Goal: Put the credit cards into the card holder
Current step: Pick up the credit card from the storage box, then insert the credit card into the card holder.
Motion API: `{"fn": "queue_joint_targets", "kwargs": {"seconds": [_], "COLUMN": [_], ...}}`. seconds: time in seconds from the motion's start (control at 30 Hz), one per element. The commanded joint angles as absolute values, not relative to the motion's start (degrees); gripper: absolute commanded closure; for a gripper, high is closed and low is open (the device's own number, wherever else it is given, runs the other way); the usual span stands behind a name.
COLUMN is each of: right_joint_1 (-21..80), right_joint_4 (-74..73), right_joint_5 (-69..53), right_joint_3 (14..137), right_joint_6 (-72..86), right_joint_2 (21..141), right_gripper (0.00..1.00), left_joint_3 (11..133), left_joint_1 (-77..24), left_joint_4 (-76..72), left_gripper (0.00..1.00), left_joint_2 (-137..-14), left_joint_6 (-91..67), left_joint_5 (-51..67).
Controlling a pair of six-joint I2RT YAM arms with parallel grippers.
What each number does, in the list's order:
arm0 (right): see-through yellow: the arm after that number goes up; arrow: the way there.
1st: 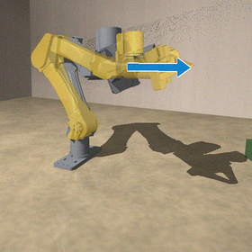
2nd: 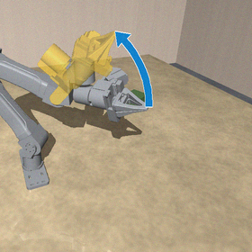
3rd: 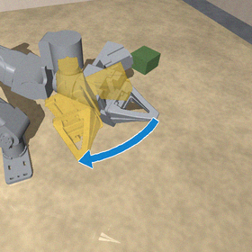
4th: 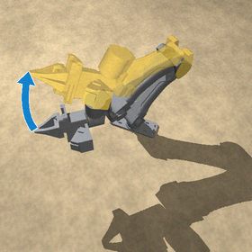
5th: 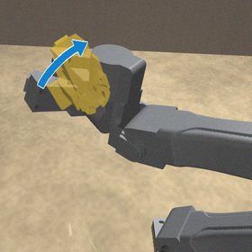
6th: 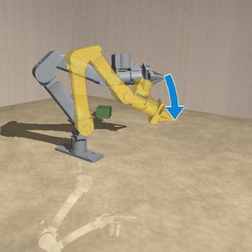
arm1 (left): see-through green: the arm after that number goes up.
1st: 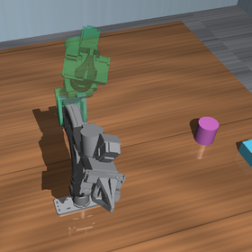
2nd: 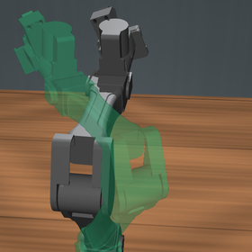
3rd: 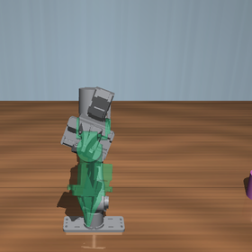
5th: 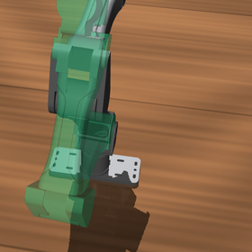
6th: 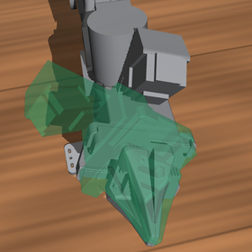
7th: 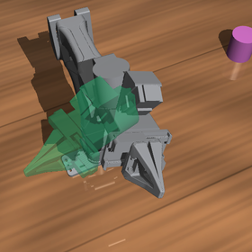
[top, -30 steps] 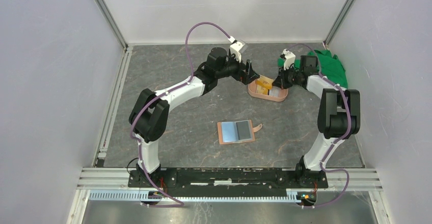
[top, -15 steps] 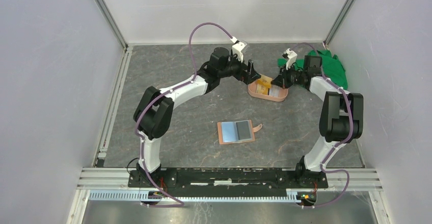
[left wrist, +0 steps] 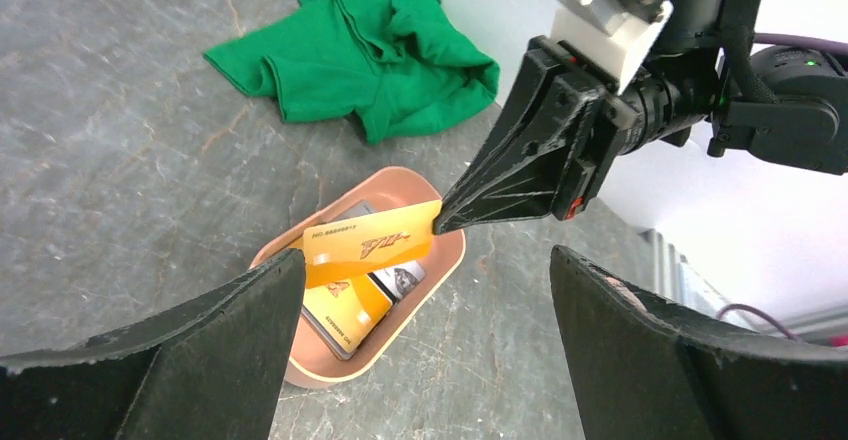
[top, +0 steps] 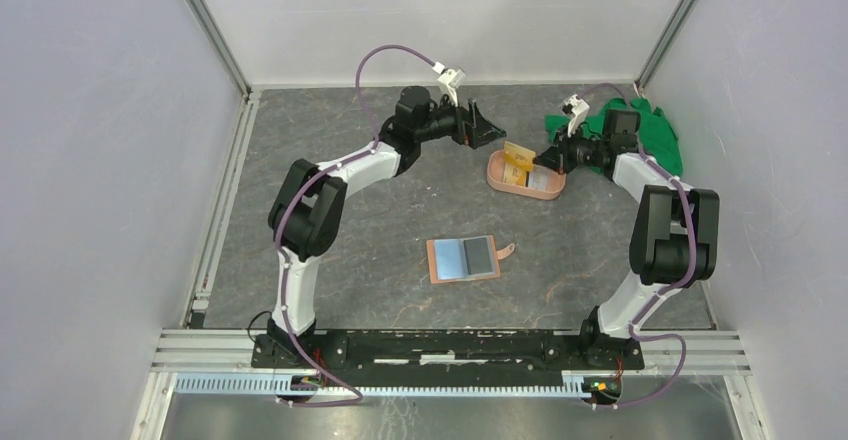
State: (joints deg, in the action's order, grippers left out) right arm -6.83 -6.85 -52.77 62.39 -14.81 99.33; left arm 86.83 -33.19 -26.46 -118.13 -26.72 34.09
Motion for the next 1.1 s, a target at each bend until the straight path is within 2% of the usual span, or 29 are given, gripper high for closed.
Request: {"fn": "queue_joint_targets", "kwargs": {"seconds": [0.0, 0.23, 0.47, 0.77, 1.07], "right_joint_1": [-7.5, -7.5, -7.5, -6.9, -6.5], "right_joint_4": [-4.1, -1.8, 1.6, 6.6, 9.1], "right_joint_5": [-55.9, -58.9, -61.6, -64.6, -66.1], "right_joint_3": [62.0, 61.3, 60.5, 59.0, 58.4], "right_joint_6": [-13.4, -10.2, -6.2, -0.3, 3.1], "right_joint_2": [96.6, 95.2, 94.4, 92.6, 92.2], "right_gripper": [1.00, 1.00, 1.00, 1.00, 1.00], "left_joint_3": [90.9, 86.4, 88.9, 91.9, 96.1], "left_joint_1": [-30.7, -26.3, -26.2, -27.6, -29.1], "left_joint_4": [-33.6, -48.4, -59.4, -56.4, -57.1], "left_gripper": [0.03, 0.03, 0.04, 0.07, 0.18], "left_joint_2": [-124.9, -127.4, -133.2, -135.8, -138.6], "left_joint_6": [-39.3, -51.1, -63.1, -62.9, -65.8], "left_joint_5": [44.7, 47.9, 50.8, 51.5, 54.6]}}
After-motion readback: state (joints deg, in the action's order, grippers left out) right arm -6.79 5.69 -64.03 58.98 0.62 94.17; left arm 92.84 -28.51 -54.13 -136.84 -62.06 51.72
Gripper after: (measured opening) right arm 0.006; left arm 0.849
